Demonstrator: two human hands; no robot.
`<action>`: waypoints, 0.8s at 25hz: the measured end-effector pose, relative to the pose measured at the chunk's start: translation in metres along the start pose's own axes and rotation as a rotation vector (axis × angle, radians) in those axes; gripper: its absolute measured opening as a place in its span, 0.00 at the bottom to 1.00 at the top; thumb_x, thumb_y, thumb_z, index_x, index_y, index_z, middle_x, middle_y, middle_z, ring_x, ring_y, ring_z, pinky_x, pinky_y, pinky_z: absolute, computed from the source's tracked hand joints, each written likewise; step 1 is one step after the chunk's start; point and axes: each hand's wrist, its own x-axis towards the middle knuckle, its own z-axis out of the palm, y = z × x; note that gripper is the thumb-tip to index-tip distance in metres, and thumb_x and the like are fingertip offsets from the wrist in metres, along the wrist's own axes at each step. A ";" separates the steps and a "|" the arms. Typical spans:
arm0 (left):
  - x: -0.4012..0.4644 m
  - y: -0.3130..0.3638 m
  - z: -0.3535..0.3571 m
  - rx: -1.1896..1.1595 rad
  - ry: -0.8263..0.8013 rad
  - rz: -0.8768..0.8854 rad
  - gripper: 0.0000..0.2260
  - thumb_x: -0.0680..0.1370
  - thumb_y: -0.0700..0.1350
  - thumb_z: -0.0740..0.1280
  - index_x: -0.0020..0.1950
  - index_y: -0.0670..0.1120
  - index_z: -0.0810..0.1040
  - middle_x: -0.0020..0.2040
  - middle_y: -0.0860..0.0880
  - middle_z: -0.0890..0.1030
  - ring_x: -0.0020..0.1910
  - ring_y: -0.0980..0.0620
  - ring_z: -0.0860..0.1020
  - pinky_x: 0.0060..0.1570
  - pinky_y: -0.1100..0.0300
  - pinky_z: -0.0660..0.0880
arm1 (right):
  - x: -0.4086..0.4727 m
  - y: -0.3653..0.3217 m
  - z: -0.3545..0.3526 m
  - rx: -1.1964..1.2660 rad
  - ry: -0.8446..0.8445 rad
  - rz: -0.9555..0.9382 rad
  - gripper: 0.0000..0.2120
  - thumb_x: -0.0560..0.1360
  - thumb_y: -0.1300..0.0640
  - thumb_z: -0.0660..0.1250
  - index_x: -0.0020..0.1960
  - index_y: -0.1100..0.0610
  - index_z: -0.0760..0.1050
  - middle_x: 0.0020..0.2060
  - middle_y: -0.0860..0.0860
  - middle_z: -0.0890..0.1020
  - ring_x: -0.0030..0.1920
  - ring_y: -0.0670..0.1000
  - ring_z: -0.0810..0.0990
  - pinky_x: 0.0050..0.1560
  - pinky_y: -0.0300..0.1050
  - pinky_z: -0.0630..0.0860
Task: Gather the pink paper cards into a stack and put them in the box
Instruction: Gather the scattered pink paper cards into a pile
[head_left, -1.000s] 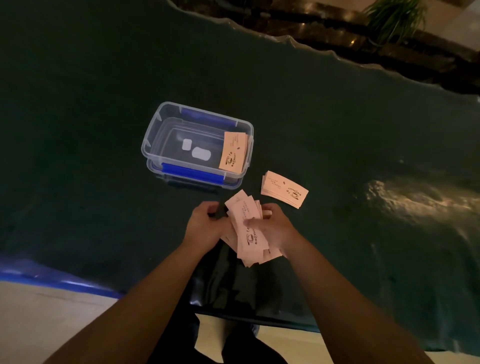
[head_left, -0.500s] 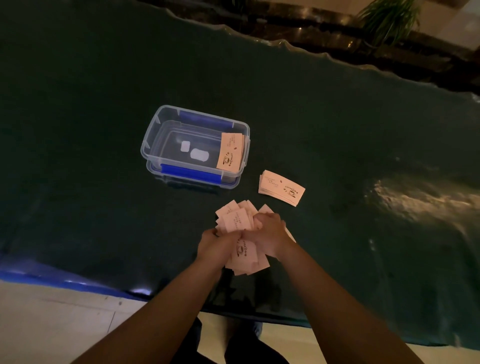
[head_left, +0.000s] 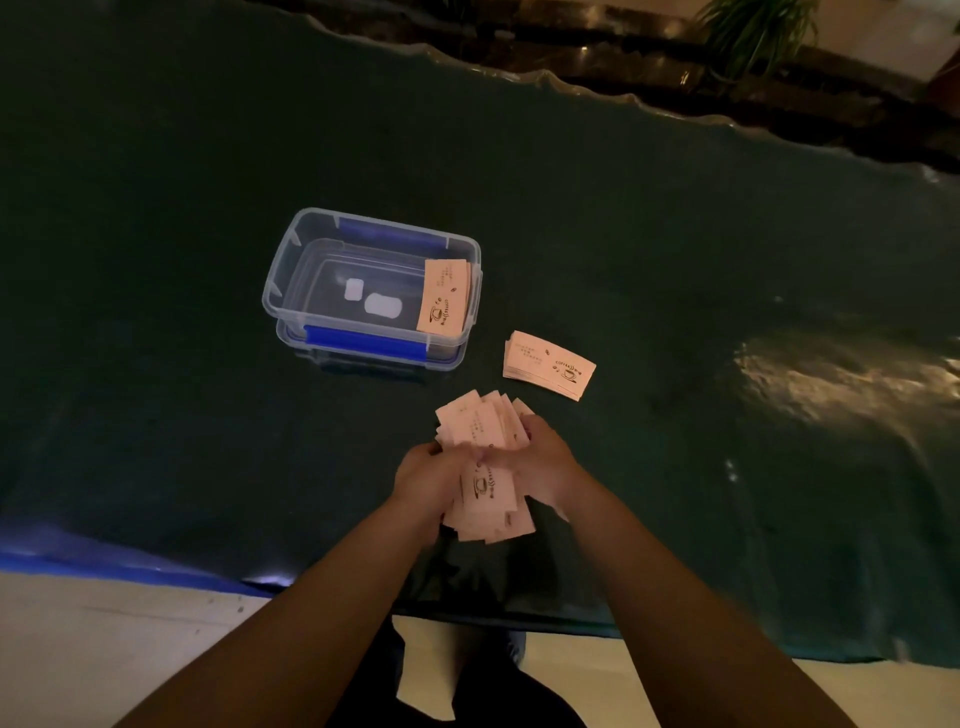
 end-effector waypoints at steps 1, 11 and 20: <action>0.000 0.001 0.003 -0.013 -0.002 -0.011 0.19 0.77 0.46 0.74 0.68 0.48 0.78 0.57 0.45 0.85 0.53 0.43 0.85 0.57 0.39 0.82 | -0.001 0.000 -0.001 0.015 -0.027 0.008 0.48 0.69 0.40 0.81 0.81 0.50 0.61 0.77 0.52 0.71 0.72 0.56 0.74 0.63 0.54 0.77; 0.005 -0.002 0.032 -0.015 -0.059 0.030 0.17 0.80 0.44 0.71 0.69 0.52 0.78 0.58 0.49 0.84 0.54 0.47 0.83 0.51 0.45 0.82 | 0.002 0.016 -0.020 -0.009 0.022 -0.002 0.39 0.67 0.39 0.79 0.72 0.51 0.69 0.61 0.50 0.80 0.60 0.52 0.80 0.58 0.55 0.81; 0.012 0.002 0.058 0.213 0.087 0.056 0.16 0.81 0.49 0.68 0.69 0.54 0.76 0.53 0.50 0.80 0.48 0.50 0.81 0.54 0.47 0.82 | 0.014 0.016 -0.033 -0.030 0.028 0.131 0.43 0.67 0.41 0.79 0.75 0.51 0.64 0.63 0.52 0.78 0.52 0.50 0.81 0.44 0.48 0.78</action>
